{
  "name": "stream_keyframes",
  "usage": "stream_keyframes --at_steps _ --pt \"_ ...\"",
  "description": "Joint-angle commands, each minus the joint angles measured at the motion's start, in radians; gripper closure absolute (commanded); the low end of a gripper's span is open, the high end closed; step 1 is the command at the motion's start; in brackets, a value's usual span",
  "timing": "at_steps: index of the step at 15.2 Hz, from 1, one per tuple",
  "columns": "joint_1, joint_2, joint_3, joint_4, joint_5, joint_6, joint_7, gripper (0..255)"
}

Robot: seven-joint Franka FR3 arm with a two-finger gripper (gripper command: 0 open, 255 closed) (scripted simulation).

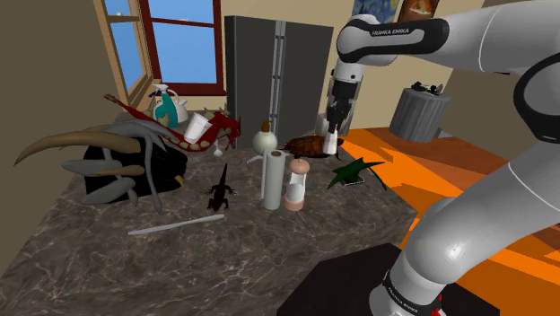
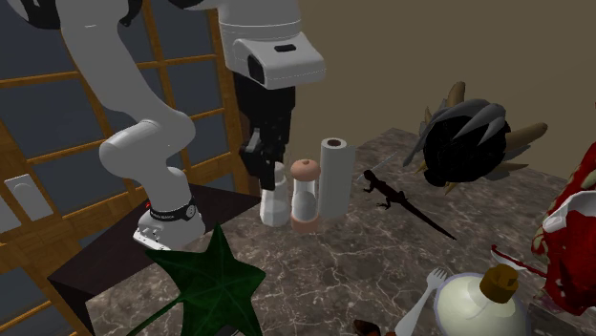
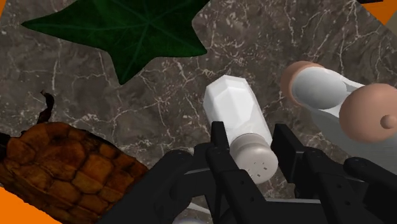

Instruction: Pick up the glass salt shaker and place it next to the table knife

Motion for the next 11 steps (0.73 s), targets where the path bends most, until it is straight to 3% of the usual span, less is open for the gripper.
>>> stream_keyframes --at_steps 1,11 --pt "0.001 0.003 0.001 0.03 0.001 -0.028 0.001 255" --pt "0.08 -0.035 0.159 -0.018 0.063 -0.008 0.223 255"
